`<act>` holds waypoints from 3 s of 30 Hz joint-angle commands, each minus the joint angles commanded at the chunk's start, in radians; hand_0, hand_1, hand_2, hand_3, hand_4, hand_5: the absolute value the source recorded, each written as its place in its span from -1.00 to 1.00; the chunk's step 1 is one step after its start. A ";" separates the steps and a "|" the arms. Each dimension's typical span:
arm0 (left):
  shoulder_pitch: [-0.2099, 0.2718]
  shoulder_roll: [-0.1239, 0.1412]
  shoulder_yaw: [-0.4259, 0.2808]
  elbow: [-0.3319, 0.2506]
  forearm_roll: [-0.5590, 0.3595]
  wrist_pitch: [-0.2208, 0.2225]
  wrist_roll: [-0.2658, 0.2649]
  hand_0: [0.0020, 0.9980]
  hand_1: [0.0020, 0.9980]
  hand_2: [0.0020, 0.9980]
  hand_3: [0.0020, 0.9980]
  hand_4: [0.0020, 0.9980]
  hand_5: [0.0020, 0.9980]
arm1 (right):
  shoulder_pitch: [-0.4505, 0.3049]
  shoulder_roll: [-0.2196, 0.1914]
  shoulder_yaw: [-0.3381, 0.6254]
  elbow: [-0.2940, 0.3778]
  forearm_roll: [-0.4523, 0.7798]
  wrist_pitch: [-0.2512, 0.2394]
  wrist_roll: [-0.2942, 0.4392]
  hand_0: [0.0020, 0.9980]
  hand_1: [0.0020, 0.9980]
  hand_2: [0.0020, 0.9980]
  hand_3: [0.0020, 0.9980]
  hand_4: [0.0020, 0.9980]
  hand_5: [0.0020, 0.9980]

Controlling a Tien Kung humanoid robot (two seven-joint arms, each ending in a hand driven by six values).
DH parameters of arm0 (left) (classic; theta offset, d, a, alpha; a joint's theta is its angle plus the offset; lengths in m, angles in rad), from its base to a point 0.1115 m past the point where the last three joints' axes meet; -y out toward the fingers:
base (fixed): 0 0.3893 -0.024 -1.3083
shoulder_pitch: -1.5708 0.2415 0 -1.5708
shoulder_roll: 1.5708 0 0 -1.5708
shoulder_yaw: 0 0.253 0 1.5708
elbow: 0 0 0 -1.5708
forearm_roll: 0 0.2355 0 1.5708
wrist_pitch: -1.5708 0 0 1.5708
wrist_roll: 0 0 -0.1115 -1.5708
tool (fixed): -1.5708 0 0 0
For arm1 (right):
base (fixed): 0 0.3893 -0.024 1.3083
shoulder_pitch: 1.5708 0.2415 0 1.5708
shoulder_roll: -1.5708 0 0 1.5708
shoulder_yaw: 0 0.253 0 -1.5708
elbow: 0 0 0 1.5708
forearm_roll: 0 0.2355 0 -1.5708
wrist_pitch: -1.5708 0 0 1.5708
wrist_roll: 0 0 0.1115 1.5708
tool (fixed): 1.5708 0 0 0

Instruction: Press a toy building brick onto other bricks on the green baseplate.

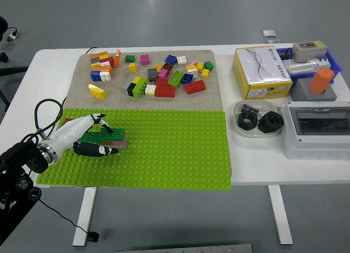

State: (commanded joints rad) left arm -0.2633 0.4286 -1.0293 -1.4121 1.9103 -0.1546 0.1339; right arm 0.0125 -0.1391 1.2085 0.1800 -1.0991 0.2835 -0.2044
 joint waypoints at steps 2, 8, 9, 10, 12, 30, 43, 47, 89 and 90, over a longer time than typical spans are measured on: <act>0.003 -0.002 0.001 0.002 -0.001 0.001 0.000 0.99 0.96 0.94 0.24 1.00 -0.07 | 0.000 0.000 0.000 0.000 0.000 0.000 0.000 0.38 0.31 0.26 0.73 0.28 1.00; 0.016 -0.010 -0.002 0.003 0.001 0.005 -0.002 1.00 0.96 0.94 0.24 1.00 -0.08 | -0.002 0.001 0.000 0.000 -0.002 0.000 -0.001 0.38 0.31 0.27 0.73 0.28 1.00; 0.018 -0.013 -0.003 0.003 0.001 0.005 -0.002 1.00 0.96 0.94 0.24 1.00 -0.08 | -0.003 0.002 0.000 0.000 -0.002 0.000 -0.001 0.38 0.31 0.27 0.73 0.28 1.00; 0.020 -0.015 -0.004 0.003 0.002 0.006 -0.002 1.00 0.96 0.94 0.24 1.00 -0.08 | -0.003 0.002 -0.001 0.000 -0.002 0.000 -0.002 0.38 0.31 0.27 0.73 0.28 1.00; 0.022 -0.018 -0.005 0.002 0.003 0.007 -0.002 1.00 0.96 0.94 0.24 1.00 -0.08 | -0.003 0.003 -0.001 0.000 -0.003 0.000 -0.002 0.38 0.31 0.27 0.73 0.28 1.00; 0.013 -0.018 -0.080 -0.092 0.012 0.002 0.015 0.99 0.96 0.92 0.21 1.00 -0.21 | -0.006 0.003 0.008 0.000 -0.012 -0.001 -0.002 0.37 0.31 0.27 0.73 0.28 1.00; 0.039 -0.044 -0.211 -0.197 0.007 0.005 0.026 0.99 0.96 0.92 0.21 0.82 -0.53 | -0.004 0.018 0.115 0.000 -0.094 -0.001 -0.043 0.37 0.31 0.26 0.73 0.28 1.00; 0.042 -0.022 -0.237 -0.193 -0.007 0.019 0.003 0.98 0.94 0.90 0.19 0.61 -0.76 | 0.003 0.023 0.161 0.000 -0.136 0.002 -0.059 0.37 0.31 0.27 0.74 0.28 1.00; 0.192 -0.104 -0.368 -0.231 -0.029 0.277 -0.225 0.94 0.93 0.91 0.17 0.10 -1.00 | 0.037 0.074 0.146 0.000 -0.022 -0.080 -0.044 0.33 0.31 0.38 0.84 0.24 1.00; 0.193 -0.105 -0.370 -0.230 -0.024 0.278 -0.222 0.94 0.93 0.91 0.17 0.10 -1.00 | 0.035 0.074 0.148 0.000 -0.019 -0.079 -0.046 0.33 0.31 0.38 0.84 0.24 1.00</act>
State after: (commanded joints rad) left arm -0.0703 0.3235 -1.3991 -1.6420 1.8867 0.1236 -0.0883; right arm 0.0479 -0.0648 1.3560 0.1800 -1.1179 0.2048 -0.2503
